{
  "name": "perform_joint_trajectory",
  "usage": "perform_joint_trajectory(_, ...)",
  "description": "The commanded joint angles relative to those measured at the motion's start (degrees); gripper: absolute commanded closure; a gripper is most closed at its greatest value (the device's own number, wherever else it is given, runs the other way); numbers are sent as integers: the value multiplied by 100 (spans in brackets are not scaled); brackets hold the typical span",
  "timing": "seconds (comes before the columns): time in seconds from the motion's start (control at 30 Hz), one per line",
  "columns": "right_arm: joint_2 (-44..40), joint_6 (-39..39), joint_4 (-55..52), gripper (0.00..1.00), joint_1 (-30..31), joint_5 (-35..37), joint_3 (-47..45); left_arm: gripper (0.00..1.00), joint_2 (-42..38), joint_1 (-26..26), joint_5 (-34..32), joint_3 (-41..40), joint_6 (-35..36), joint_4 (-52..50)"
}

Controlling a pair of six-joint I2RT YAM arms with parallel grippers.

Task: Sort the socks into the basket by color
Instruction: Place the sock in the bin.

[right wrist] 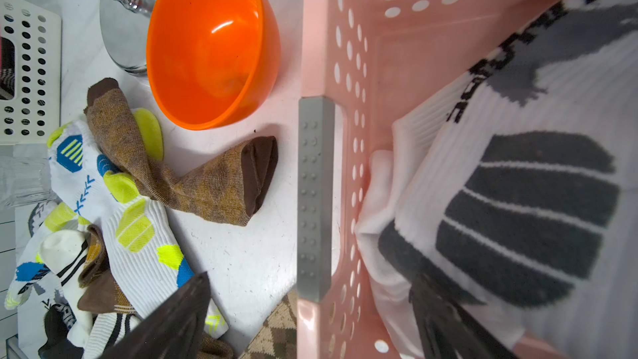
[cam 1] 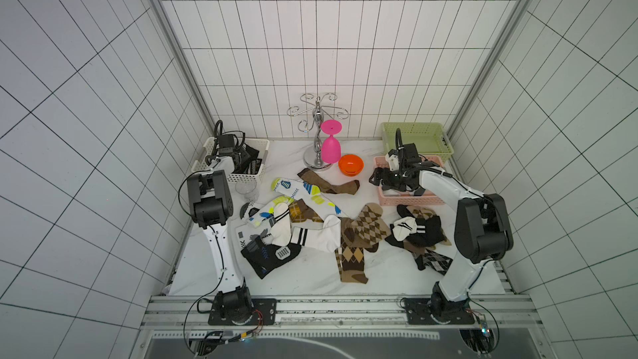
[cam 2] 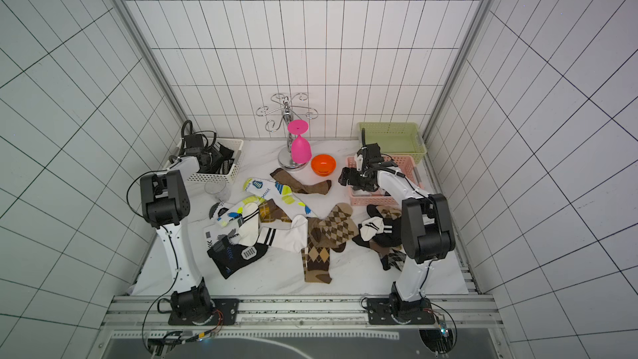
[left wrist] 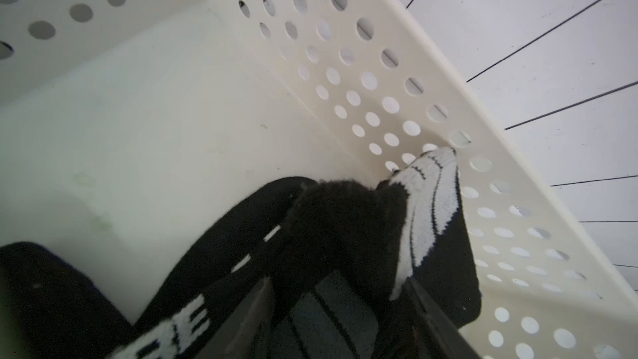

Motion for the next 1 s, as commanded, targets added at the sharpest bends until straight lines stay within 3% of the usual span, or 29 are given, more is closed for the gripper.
perform_joint_trajectory(0.0, 33, -121, -192, 5, 73, -40, 660, 39, -356, -93, 107, 122, 16, 28)
perform_joint_trajectory(0.3, -494, -195, -232, 1, 156, 119, 500, 38, -1375, -254, -14, 32, 365, 95)
perform_joint_trajectory(0.63, -1060, -473, -353, 1, 526, 129, 31, 36, -2644, -604, 113, -744, 670, 233)
perform_joint_trajectory(0.77, -1167, -761, -559, 7, 868, -5, -122, 36, -3286, -1013, 74, -1367, 753, 212)
perform_joint_trajectory(0.97, -1284, -931, -456, 29, 1524, -287, -519, 37, -4455, -1684, -163, -2559, 695, 175)
